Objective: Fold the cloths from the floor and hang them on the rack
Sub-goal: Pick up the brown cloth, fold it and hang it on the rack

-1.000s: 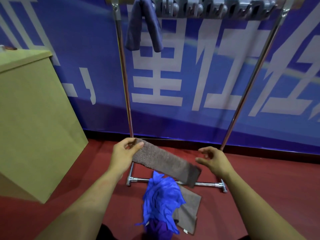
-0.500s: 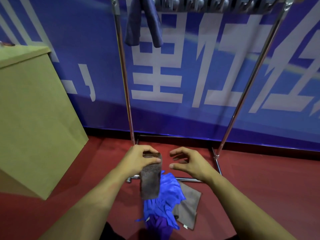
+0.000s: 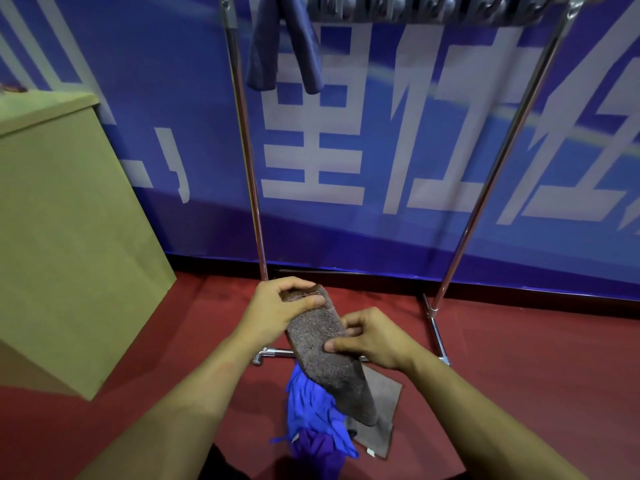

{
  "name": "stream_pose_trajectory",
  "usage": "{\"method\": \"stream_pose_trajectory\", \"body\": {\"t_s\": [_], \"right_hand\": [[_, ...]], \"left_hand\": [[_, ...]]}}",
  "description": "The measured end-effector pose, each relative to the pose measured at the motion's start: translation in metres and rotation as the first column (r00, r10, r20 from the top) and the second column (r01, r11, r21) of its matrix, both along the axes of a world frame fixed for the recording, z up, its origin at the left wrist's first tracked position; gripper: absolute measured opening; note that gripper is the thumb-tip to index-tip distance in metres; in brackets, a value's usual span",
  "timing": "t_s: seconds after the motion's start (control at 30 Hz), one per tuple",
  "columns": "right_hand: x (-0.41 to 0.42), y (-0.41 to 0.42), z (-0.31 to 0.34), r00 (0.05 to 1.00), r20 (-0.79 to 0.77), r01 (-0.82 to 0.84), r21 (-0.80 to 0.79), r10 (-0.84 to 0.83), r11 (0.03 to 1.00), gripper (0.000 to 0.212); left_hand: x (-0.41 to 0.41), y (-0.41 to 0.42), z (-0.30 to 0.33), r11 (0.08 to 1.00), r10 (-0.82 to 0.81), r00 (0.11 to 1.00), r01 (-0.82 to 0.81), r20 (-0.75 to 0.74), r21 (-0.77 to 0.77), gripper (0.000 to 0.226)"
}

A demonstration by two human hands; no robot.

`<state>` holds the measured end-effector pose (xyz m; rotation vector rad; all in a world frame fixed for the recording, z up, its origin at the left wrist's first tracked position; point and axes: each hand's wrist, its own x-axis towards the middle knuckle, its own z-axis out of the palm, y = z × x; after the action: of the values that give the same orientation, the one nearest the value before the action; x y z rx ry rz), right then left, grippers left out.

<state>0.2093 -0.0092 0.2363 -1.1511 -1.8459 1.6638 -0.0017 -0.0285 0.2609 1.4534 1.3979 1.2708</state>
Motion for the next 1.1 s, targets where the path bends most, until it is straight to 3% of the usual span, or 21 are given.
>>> {"method": "stream_pose_trajectory", "body": {"t_s": [0.07,0.13,0.2,0.27,0.33,0.43,0.57,0.67,0.77,0.83,0.9,1.0,1.1], "right_hand": [[-0.002,-0.001,0.005,0.997,-0.072,0.023,-0.045,-0.026,0.999,0.009],[-0.003,-0.003,0.01,0.987,-0.146,0.054,-0.071,-0.064,0.996,0.007],[-0.004,-0.003,0.015,0.963,-0.229,0.127,-0.09,-0.145,0.988,0.008],[-0.004,0.0,0.019,0.912,-0.306,0.256,-0.092,-0.272,0.962,0.012],[-0.002,0.005,0.02,0.837,-0.372,0.385,-0.12,-0.401,0.915,0.015],[0.005,0.013,0.017,0.761,-0.376,0.508,-0.161,-0.529,0.846,0.02],[0.009,0.016,0.01,0.765,-0.299,0.559,-0.133,-0.571,0.819,0.039],[0.009,0.018,0.009,0.758,-0.26,0.578,-0.154,-0.598,0.801,0.056],[0.007,0.015,0.015,0.772,-0.21,0.555,-0.237,-0.6,0.797,0.043],[0.005,0.009,0.023,0.826,-0.147,0.496,-0.268,-0.544,0.826,0.035],[0.004,0.004,0.028,0.879,-0.042,0.458,-0.202,-0.474,0.866,0.042],[0.005,0.002,0.024,0.842,-0.001,0.531,0.174,-0.539,0.829,0.052],[0.007,0.002,0.023,0.871,-0.221,0.492,0.416,-0.44,0.765,0.017]], "left_hand": [[-0.001,0.001,-0.001,0.999,-0.006,0.998,0.008,0.069,-0.033,0.025],[0.002,-0.002,0.0,0.991,-0.052,0.97,0.079,0.237,-0.105,0.038],[0.011,-0.006,-0.001,0.955,-0.071,0.889,0.192,0.453,-0.227,0.046],[0.02,-0.011,-0.004,0.895,-0.085,0.835,0.304,0.543,-0.328,0.046],[0.027,-0.013,-0.013,0.851,-0.131,0.854,0.357,0.503,-0.385,0.049],[0.033,-0.011,-0.019,0.883,-0.127,0.915,0.28,0.382,-0.376,0.043],[0.033,-0.007,-0.016,0.94,-0.062,0.943,0.166,0.328,-0.299,0.026],[0.032,-0.005,-0.014,0.966,0.014,0.937,0.077,0.349,-0.246,0.033],[0.03,-0.004,-0.01,0.983,0.069,0.903,0.011,0.423,-0.184,0.056],[0.028,-0.001,-0.008,0.99,0.074,0.89,-0.01,0.45,-0.144,0.058],[0.026,0.0,-0.004,0.993,0.073,0.876,-0.019,0.477,-0.118,0.05],[0.025,0.001,-0.001,0.993,0.091,0.852,-0.04,0.516,-0.109,0.035],[0.023,0.001,0.001,0.991,0.109,0.818,-0.047,0.565,-0.124,0.038]]}}
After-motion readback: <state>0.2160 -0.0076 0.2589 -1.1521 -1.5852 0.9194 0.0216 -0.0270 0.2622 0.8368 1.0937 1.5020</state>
